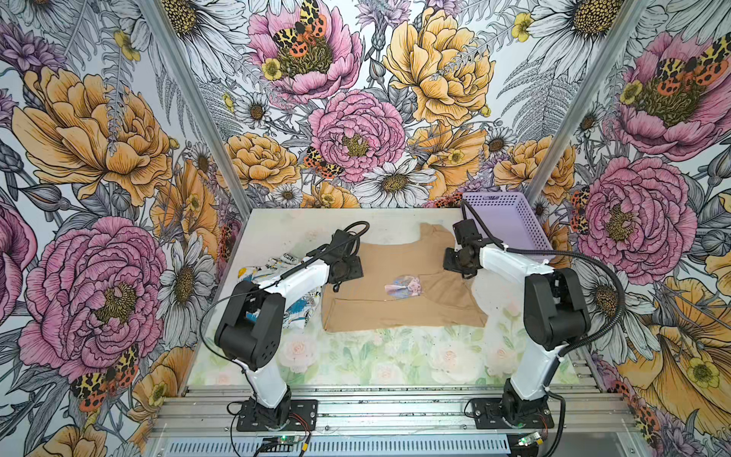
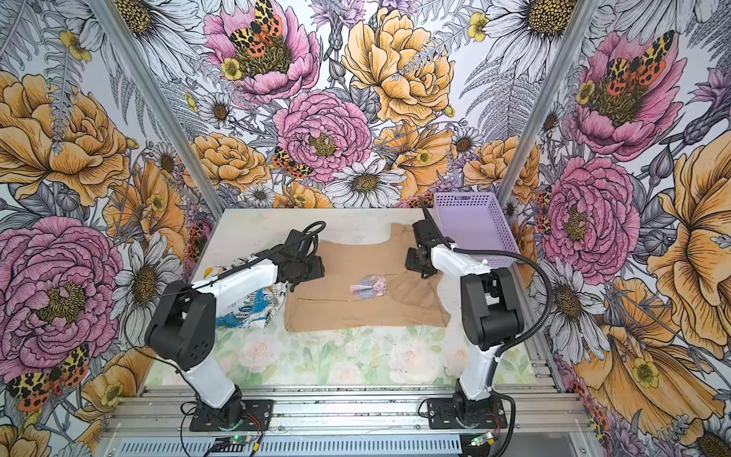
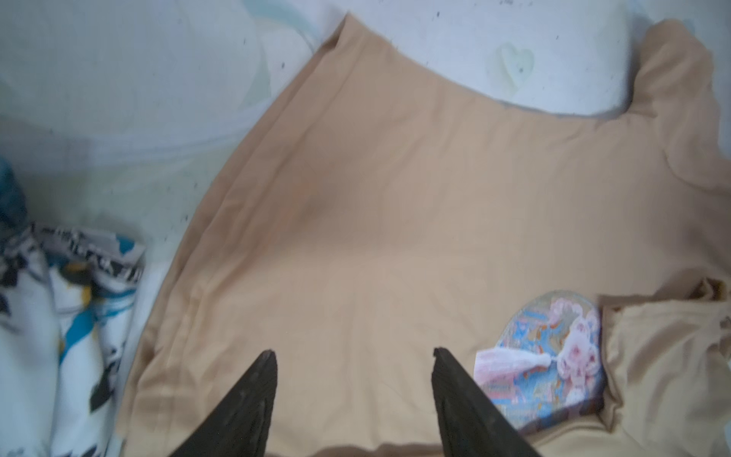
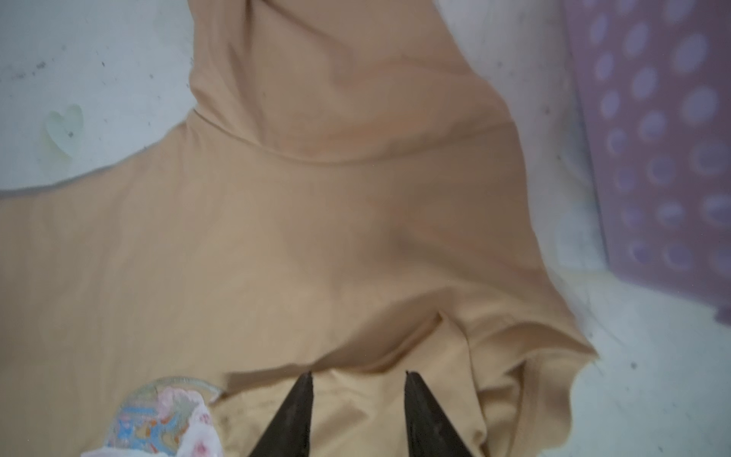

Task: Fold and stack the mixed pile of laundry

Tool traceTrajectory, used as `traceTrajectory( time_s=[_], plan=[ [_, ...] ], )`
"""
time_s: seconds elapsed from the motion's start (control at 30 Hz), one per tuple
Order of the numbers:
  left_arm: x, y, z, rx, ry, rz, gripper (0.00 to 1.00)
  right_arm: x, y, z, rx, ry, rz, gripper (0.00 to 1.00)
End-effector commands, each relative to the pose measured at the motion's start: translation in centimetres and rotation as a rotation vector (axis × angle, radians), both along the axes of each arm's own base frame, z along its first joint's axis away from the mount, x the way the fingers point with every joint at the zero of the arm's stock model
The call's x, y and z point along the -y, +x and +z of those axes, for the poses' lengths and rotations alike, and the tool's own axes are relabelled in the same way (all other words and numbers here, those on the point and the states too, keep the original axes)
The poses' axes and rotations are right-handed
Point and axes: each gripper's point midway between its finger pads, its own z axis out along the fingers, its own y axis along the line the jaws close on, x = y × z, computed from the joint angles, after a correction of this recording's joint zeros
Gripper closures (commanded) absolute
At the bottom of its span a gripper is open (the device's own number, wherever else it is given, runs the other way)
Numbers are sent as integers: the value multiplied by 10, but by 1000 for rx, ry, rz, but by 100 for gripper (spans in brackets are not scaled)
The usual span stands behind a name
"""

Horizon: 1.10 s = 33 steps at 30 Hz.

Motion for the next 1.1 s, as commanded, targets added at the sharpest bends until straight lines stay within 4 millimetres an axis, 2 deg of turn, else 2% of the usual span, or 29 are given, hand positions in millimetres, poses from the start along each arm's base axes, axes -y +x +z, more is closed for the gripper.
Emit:
traceTrajectory(
  time_s=[0.0,0.1,0.2,0.27,0.33,0.4,0.5,0.63,0.8,0.93,1.07],
  plan=[
    [-7,51,14,97,51,-3,35,-1,34,15,77,13,7,60],
    [-15,81,7,96,77,22,37,-4,45,11,76,30,0,60],
    [-18,102,-14,61,87,30,40,-11,53,2,62,55,9,60],
    [-11,107,-20,47,62,17,45,-13,56,-8,44,60,14,60],
    [1,105,-19,52,54,-8,46,-14,58,-16,33,60,14,60],
    [16,97,-27,31,58,-50,46,-14,59,-28,12,55,18,60],
    [23,81,-52,-50,58,-67,48,-15,57,-45,-34,47,23,61],
    [13,52,-78,-146,70,-36,50,-16,43,-58,-96,34,48,61],
    [1,15,-106,-265,98,-20,51,-21,21,-61,-151,9,95,61],
    [-4,-15,-115,-325,113,-21,52,-18,-2,-61,-200,-14,106,61],
    [-8,-51,-116,-365,128,-25,52,-13,-38,-63,-249,-22,122,62]
  ],
)
